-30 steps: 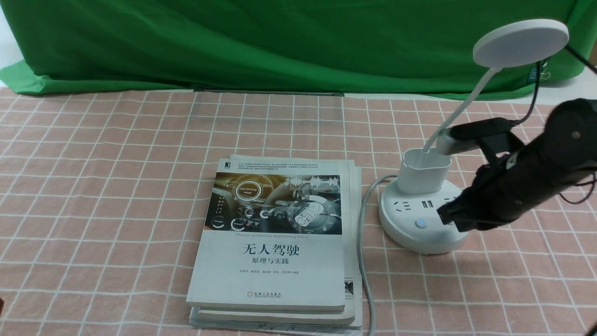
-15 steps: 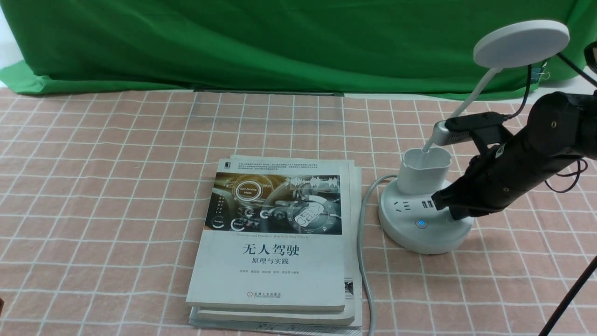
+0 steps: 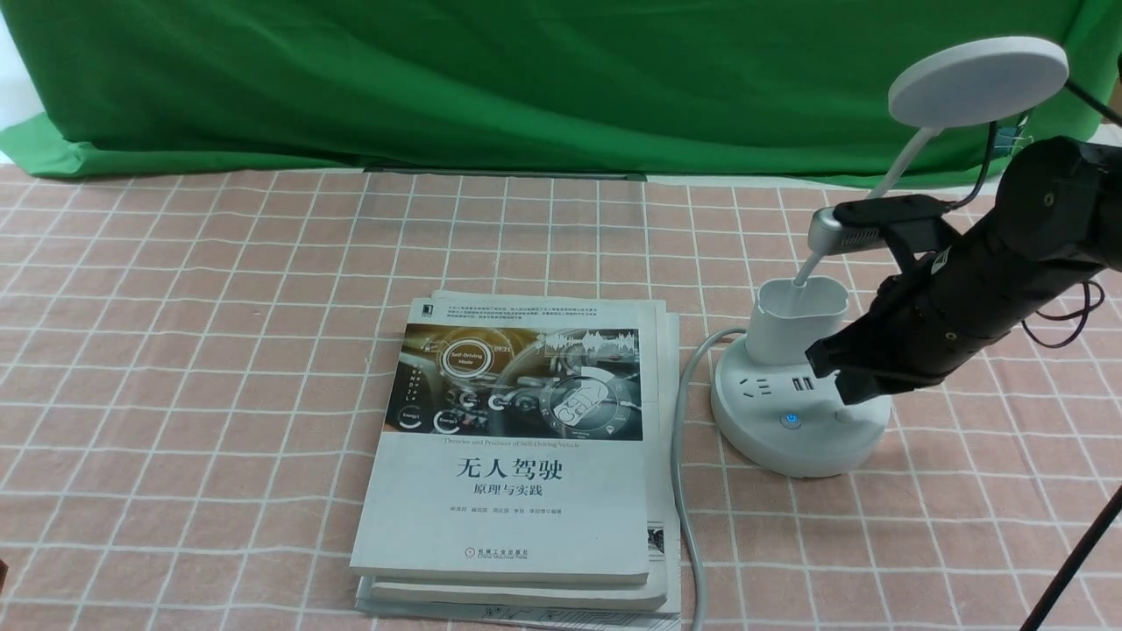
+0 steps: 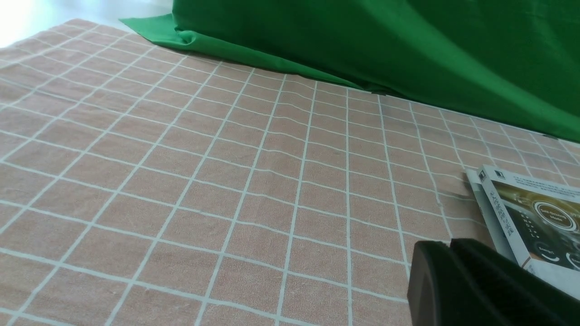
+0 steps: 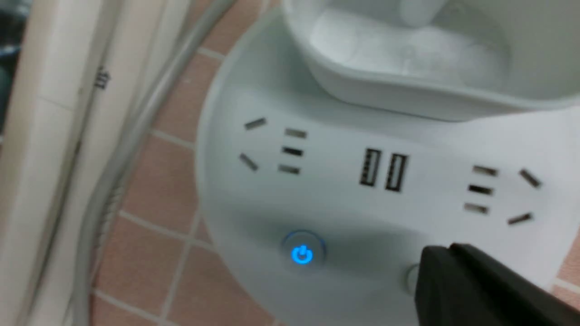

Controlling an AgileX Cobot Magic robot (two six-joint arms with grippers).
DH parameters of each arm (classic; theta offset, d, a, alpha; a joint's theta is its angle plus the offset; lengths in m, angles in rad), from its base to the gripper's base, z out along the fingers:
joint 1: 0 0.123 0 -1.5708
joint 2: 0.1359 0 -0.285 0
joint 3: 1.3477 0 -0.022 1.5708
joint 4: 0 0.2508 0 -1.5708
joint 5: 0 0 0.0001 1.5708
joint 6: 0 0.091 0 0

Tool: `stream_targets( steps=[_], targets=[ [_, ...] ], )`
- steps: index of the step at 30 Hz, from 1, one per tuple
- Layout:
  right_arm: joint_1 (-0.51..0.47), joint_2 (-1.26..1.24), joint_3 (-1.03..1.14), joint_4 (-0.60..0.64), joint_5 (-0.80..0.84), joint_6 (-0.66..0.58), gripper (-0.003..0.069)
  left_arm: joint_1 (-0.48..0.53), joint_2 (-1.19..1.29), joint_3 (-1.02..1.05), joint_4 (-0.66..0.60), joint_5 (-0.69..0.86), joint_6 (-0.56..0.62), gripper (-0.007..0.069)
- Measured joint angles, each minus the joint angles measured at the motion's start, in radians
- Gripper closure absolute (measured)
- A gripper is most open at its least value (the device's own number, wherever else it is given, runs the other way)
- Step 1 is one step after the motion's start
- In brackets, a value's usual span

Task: Turn on the table lamp on the pink coffee tablecloth with your hand.

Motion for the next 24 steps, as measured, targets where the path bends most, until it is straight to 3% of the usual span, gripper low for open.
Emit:
stream_targets(
  steps=[15, 24],
  targets=[
    [-0.002, 0.058, -0.016, 0.016, -0.022, -0.012, 0.0631, 0.0, 0.0, 0.0, 0.0, 0.0, 0.0, 0.0606],
    [-0.002, -0.084, -0.008, 0.012, 0.015, -0.02, 0.0631, 0.0, 0.0, 0.0, 0.0, 0.0, 0.0, 0.0606]
  ],
)
